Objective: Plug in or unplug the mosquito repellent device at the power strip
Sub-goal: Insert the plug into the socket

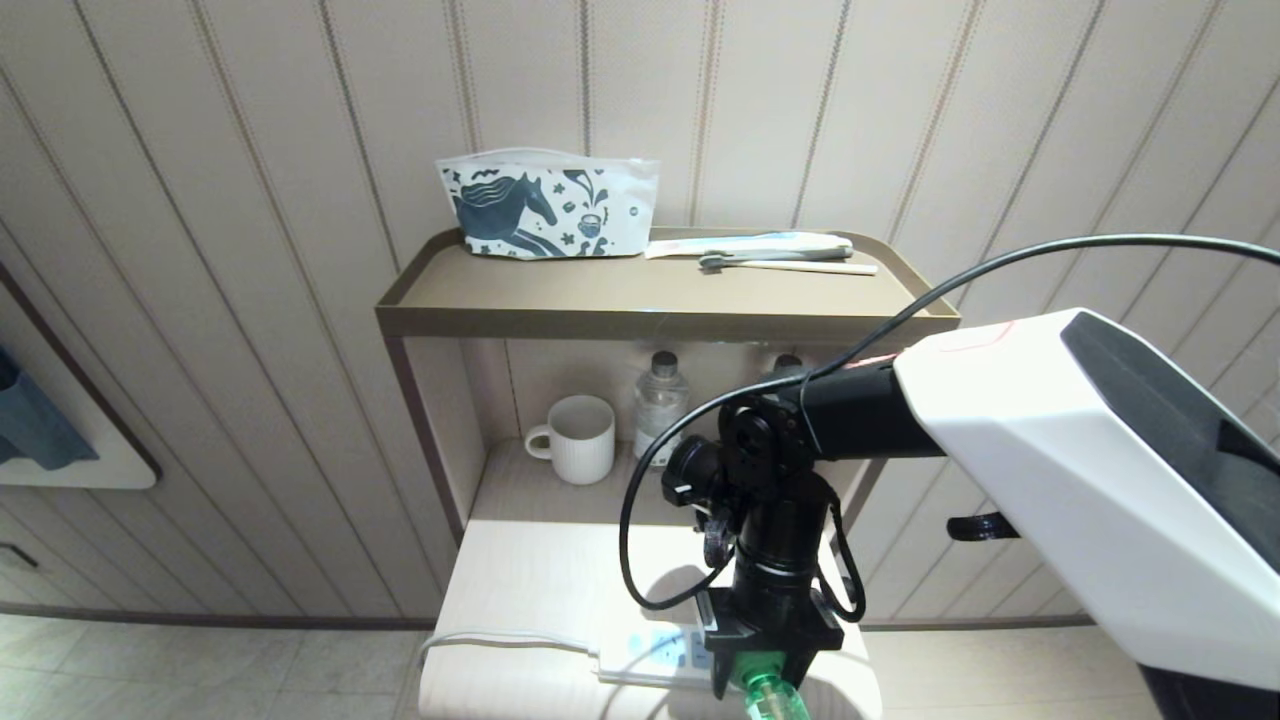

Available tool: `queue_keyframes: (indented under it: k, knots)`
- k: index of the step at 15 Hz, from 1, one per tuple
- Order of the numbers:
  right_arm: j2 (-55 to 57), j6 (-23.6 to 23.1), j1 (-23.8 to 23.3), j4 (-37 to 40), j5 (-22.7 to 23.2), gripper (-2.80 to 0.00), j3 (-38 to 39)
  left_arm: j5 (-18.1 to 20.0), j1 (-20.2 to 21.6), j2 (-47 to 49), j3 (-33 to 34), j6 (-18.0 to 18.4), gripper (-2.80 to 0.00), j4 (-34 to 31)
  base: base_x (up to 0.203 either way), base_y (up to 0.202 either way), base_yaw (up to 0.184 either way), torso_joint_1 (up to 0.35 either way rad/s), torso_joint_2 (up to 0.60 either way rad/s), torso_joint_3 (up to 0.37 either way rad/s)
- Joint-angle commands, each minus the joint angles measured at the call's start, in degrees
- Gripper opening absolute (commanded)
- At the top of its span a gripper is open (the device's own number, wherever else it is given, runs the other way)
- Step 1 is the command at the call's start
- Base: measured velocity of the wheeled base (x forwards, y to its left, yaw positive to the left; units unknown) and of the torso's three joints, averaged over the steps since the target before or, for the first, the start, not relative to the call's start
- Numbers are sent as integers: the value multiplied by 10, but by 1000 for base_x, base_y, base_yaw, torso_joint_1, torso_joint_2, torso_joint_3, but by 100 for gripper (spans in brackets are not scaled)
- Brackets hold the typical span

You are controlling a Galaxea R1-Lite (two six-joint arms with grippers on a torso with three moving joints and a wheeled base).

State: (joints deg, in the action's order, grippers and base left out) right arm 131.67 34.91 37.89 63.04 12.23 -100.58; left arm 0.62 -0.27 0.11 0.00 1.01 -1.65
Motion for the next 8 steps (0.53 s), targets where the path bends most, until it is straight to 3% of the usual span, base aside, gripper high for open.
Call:
queue_keyframes:
  k: [1,8]
  knots:
    - [-7,1,1,3,1,-280,1,0,0,0,0,0,-280,0,0,0,0,0,0,0]
    - [1,1,-8,-13,0,-280,-1,0,0,0,0,0,-280,0,0,0,0,0,0,0]
